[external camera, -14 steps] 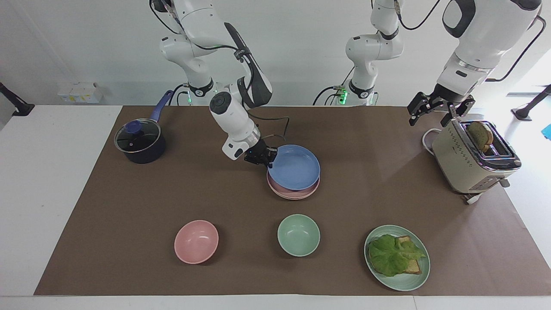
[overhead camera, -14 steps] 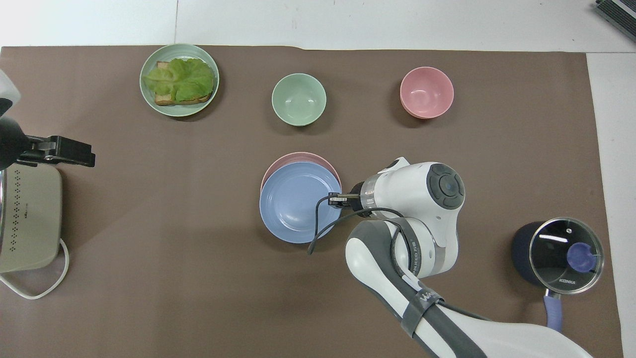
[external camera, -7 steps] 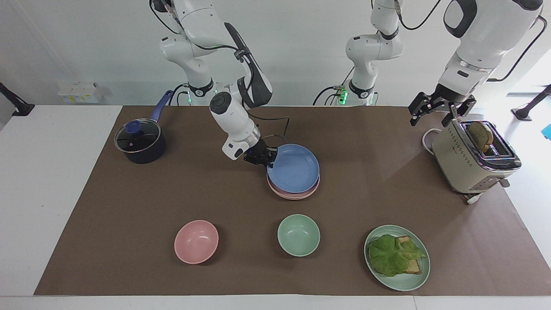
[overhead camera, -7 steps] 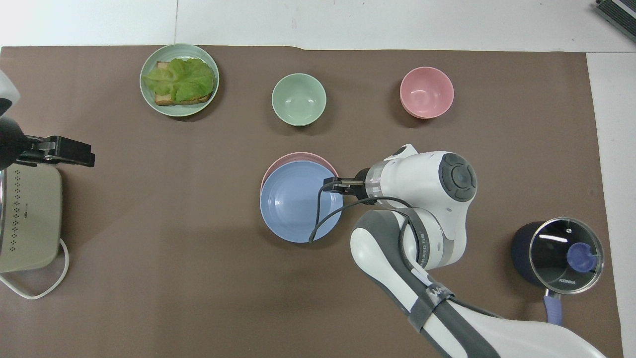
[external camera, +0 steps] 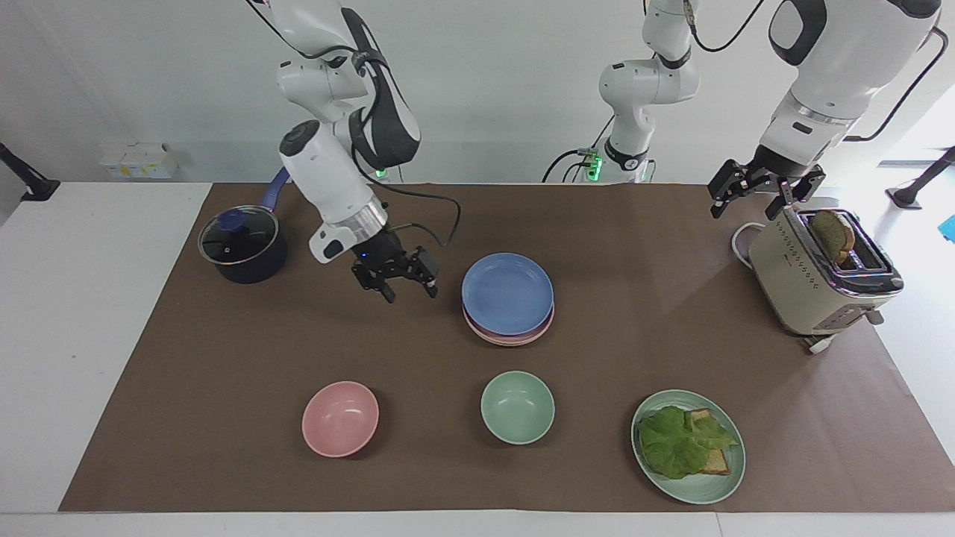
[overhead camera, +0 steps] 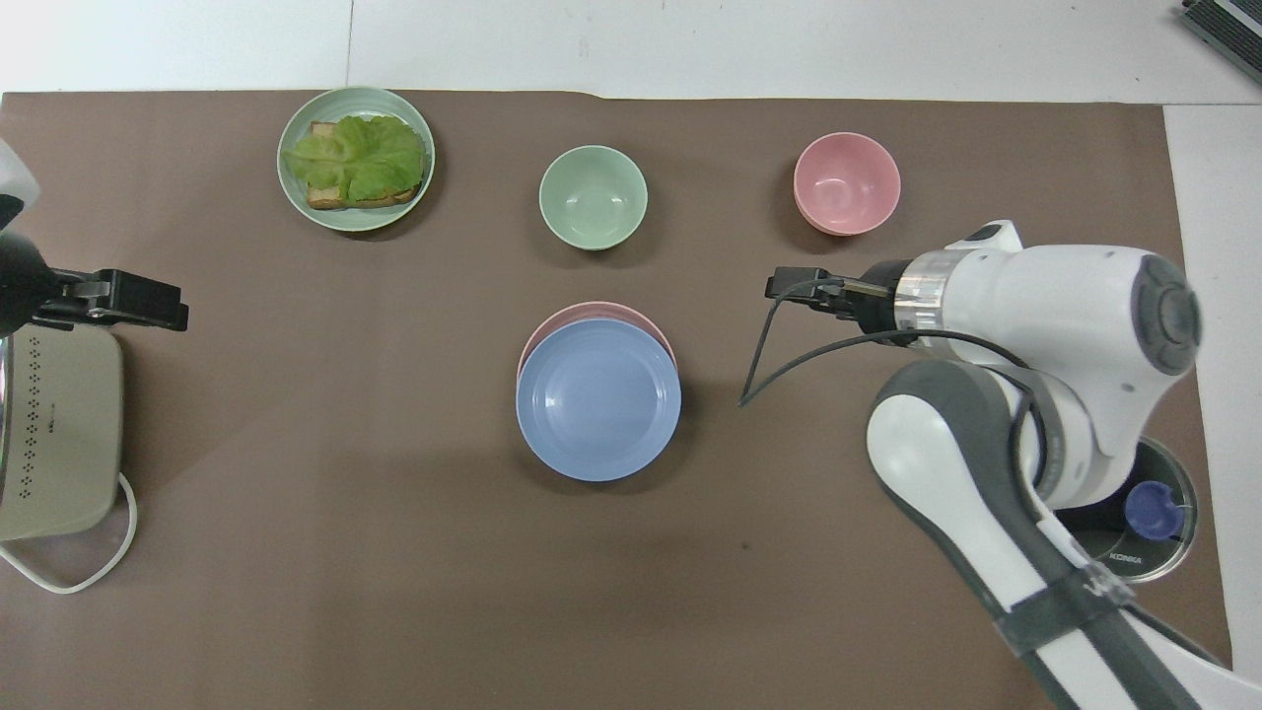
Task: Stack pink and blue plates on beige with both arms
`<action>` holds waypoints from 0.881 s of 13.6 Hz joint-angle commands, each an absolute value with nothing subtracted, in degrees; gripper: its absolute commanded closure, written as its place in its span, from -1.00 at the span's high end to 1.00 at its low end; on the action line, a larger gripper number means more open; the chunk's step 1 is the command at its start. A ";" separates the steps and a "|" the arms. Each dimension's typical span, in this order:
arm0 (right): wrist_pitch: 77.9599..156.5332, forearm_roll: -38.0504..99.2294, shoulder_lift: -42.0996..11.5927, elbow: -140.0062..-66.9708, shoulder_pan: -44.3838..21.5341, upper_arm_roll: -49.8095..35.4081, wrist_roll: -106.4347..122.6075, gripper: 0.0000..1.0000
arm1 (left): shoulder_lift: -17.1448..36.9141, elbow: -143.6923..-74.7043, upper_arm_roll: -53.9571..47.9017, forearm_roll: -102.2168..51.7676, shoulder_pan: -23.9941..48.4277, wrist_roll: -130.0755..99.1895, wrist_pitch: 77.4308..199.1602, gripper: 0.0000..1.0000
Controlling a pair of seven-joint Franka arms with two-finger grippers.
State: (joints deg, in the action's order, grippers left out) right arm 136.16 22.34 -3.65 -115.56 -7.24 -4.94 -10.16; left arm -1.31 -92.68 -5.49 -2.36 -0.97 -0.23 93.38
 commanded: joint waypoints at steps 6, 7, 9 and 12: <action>104.54 1.96 3.43 -100.32 5.53 -5.62 -10.46 1.00 | -1.58 -92.81 -5.19 -1.14 -0.70 0.18 92.64 1.00; 101.63 -0.33 3.08 -97.24 5.54 -5.62 -10.37 1.00 | -1.58 -92.81 -5.19 -1.14 -0.70 0.18 92.64 1.00; 95.22 -1.93 0.98 -90.04 5.71 -5.89 -10.37 1.00 | -1.58 -92.81 -5.19 -1.14 -0.70 0.18 92.64 1.00; 88.51 -3.07 -2.02 -83.33 5.10 -5.89 -10.37 1.00 | -1.58 -92.81 -5.19 -1.14 -0.70 0.18 92.64 1.00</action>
